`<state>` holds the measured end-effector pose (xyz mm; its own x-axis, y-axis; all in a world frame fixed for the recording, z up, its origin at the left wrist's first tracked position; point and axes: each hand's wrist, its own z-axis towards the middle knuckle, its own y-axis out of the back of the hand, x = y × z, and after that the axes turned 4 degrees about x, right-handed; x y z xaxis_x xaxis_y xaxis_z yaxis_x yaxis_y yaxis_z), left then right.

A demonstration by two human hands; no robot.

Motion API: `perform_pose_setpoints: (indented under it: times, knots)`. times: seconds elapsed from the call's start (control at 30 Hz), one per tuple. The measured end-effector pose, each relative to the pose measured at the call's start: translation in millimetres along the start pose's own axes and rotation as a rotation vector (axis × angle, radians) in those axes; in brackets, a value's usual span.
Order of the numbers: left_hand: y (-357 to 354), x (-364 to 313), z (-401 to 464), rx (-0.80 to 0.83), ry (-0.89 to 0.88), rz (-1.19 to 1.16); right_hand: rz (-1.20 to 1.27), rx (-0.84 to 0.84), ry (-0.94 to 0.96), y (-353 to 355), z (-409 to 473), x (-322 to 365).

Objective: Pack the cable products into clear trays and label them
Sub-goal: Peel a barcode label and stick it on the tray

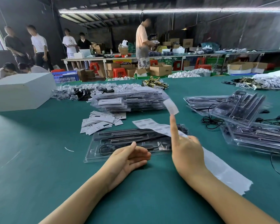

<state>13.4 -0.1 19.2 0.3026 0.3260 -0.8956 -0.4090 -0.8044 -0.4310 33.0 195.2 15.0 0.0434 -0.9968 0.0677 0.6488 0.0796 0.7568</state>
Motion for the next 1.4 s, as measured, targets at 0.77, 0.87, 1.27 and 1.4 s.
perform_pose_setpoints:
  times: [0.77, 0.87, 1.27, 1.4]
  knots:
    - [3.7, 0.6, -0.1, -0.001, -0.008, 0.03, -0.103, 0.513, -0.719, -25.5, 10.1, -69.3]
    - [3.1, 1.0, 0.0, 0.001, -0.015, 0.022, -0.102, 0.532, -0.726, -24.4, 10.3, -72.1]
    - [2.0, -1.0, -2.8, -0.011, -0.094, 0.046, 0.107, -0.108, -0.316, -7.7, 9.3, -24.9]
    - [14.5, -11.4, -4.6, -0.283, -0.351, 0.299, 0.251, -0.216, -0.152, -8.3, 6.5, -10.2]
